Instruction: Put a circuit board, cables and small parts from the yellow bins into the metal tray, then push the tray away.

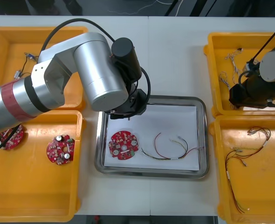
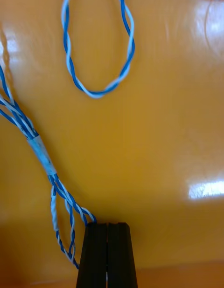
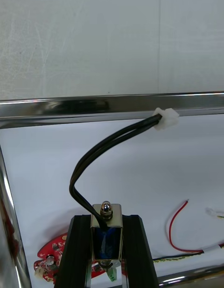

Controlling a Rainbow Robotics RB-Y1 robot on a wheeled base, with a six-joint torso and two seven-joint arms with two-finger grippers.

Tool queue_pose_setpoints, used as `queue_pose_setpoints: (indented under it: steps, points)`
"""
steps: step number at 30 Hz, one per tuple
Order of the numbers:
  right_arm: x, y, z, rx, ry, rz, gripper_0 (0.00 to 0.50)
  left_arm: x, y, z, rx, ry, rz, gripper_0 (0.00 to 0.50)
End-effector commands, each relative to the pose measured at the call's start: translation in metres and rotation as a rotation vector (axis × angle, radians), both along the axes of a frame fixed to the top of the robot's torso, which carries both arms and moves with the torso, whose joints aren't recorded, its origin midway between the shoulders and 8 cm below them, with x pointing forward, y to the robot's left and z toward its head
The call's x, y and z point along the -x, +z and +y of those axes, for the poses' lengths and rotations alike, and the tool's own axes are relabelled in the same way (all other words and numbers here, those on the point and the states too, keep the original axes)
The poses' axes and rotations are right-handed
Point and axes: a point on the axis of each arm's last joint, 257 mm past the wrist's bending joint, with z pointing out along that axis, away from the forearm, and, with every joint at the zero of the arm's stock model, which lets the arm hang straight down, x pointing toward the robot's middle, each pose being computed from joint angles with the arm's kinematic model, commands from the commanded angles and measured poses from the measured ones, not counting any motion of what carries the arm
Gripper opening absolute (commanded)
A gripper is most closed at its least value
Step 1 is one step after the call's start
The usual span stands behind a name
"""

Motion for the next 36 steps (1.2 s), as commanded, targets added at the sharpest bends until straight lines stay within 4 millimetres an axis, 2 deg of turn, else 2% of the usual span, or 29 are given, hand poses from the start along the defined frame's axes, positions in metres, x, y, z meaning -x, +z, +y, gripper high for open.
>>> queue_pose_setpoints:
  steps: [1,15,21,29,33,34,36]
  points:
    - [-0.004,0.029,0.008,-0.035,-0.005,-0.041,0.000,0.000,-0.014,-0.012,0.038,0.043,0.018,0.000]
    - [-0.004,0.054,0.003,-0.052,-0.012,-0.073,0.000,-0.001,-0.048,0.000,-0.007,0.053,0.038,0.000]
    - [-0.006,0.058,0.006,-0.060,-0.007,-0.080,0.000,-0.003,-0.051,0.002,-0.004,0.057,0.039,0.000]
    - [-0.010,0.086,0.002,-0.053,-0.015,-0.091,0.000,-0.003,-0.053,-0.001,0.007,0.054,0.038,0.007]
    - [-0.010,0.105,-0.002,-0.043,-0.012,-0.094,0.000,-0.005,-0.052,-0.001,0.010,0.055,0.035,0.166]
    - [-0.010,0.106,-0.003,-0.039,-0.013,-0.093,0.000,-0.004,-0.052,-0.001,0.011,0.054,0.037,0.183]
    - [-0.010,0.113,-0.004,-0.031,-0.009,-0.091,0.000,-0.004,-0.053,-0.001,0.013,0.053,0.036,0.250]
